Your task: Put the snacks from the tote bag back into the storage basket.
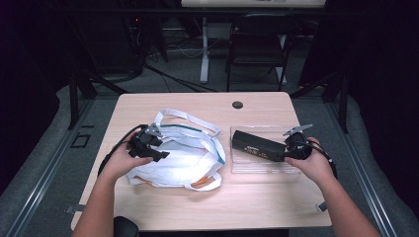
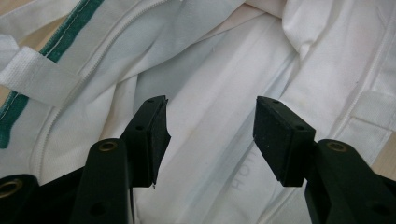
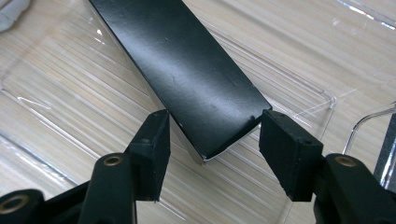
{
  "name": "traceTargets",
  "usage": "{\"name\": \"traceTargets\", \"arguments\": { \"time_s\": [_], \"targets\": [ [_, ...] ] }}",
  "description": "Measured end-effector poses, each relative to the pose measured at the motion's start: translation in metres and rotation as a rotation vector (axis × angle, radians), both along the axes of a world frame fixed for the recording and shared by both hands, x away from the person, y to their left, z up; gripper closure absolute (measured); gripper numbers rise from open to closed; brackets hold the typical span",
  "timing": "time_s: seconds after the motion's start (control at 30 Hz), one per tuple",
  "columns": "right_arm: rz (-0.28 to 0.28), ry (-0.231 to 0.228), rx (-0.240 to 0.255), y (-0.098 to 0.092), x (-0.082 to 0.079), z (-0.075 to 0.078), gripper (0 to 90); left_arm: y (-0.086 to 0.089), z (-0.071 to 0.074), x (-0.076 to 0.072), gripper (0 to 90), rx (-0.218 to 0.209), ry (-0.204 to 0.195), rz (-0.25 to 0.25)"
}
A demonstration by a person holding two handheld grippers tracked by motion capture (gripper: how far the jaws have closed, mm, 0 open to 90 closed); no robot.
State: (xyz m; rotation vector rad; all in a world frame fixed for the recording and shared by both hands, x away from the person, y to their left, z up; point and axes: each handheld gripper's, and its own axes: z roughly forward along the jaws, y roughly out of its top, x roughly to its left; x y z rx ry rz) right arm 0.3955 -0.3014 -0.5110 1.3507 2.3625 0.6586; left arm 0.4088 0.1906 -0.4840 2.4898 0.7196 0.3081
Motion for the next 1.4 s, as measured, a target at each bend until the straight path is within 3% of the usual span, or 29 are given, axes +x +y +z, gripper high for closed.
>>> {"name": "traceTargets", "arguments": {
  "time_s": [0.1,0.43,1.0,1.4],
  "targets": [
    [-0.006,0.002,0.022,0.000,0.002,-0.002,42.9,0.001,0.000,0.000,45.3,-0.003,0.002,0.005],
    [-0.004,-0.012,0.023,0.003,0.007,-0.004,41.1,0.005,-0.001,-0.001,45.3,0.002,0.000,0.014],
    [-0.009,-0.056,-0.034,0.005,0.025,-0.008,39.9,0.010,-0.003,-0.007,45.3,0.011,0.002,0.035],
    [-0.035,-0.069,-0.029,0.004,0.038,-0.010,40.6,0.013,-0.003,-0.008,45.3,0.011,0.005,0.043]
  ]
}}
